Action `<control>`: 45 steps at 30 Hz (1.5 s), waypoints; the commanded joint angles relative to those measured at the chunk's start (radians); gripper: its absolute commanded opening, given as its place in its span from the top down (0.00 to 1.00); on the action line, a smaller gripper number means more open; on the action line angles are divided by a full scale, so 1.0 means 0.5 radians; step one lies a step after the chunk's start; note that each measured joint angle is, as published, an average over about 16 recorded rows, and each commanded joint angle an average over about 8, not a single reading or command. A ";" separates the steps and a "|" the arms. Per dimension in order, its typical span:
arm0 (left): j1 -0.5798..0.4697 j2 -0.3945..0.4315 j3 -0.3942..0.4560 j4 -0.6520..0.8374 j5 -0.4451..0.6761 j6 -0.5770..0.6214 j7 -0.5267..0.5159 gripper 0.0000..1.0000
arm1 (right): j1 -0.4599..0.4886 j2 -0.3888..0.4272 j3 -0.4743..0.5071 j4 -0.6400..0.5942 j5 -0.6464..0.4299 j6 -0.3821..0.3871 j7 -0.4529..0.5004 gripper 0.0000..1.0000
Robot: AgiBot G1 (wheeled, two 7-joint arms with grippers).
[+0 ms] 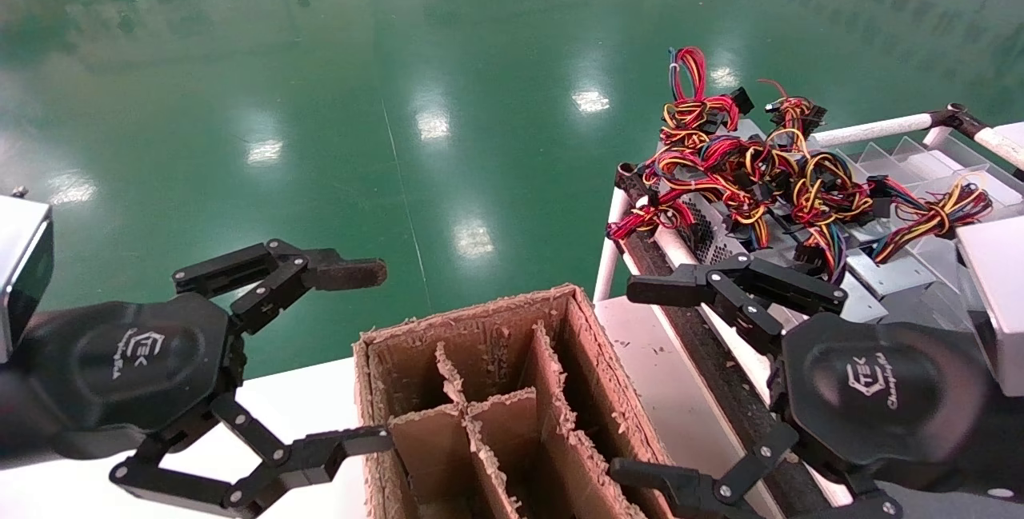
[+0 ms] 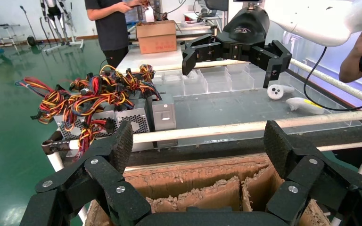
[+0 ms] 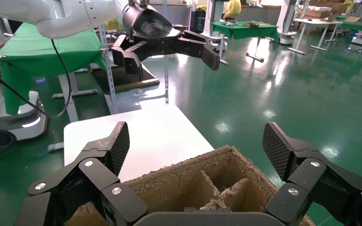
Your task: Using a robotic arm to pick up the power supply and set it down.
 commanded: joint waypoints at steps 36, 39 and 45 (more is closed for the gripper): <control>0.000 0.000 0.000 0.000 0.000 0.000 0.000 0.00 | 0.003 0.000 0.000 -0.005 -0.003 -0.001 -0.002 0.00; 0.000 0.000 0.000 0.000 0.000 0.000 0.000 0.00 | 0.003 0.000 0.000 -0.005 -0.003 -0.001 -0.002 0.00; 0.000 0.000 0.000 0.000 0.000 0.000 0.000 0.00 | 0.004 0.000 0.000 -0.005 -0.003 -0.001 -0.002 0.00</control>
